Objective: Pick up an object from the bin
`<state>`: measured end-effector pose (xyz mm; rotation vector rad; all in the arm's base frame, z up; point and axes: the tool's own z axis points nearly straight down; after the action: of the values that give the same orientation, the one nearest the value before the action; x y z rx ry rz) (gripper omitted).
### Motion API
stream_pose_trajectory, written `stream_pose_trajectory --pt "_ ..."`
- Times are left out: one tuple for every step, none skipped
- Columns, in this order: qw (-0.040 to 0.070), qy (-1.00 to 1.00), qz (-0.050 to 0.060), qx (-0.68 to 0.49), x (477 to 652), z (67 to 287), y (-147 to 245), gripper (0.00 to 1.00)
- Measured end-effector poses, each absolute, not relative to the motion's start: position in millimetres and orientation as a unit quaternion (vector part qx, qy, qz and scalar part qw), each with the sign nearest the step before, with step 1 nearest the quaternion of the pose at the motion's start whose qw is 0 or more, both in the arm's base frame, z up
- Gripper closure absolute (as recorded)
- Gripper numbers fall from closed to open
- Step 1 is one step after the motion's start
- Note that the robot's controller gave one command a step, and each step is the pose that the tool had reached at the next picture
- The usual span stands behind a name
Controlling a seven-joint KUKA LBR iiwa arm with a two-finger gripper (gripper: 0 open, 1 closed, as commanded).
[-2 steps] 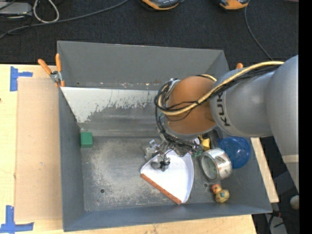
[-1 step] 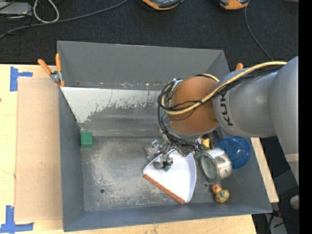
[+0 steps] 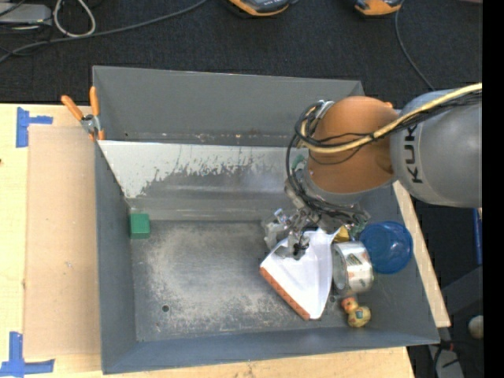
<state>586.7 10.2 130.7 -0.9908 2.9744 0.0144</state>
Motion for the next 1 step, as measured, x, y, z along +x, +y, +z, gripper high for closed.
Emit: stream_pose_trajectory --pt "0.007 0.94 0.009 -0.342 582.3 166.1 -49.5 1.0"
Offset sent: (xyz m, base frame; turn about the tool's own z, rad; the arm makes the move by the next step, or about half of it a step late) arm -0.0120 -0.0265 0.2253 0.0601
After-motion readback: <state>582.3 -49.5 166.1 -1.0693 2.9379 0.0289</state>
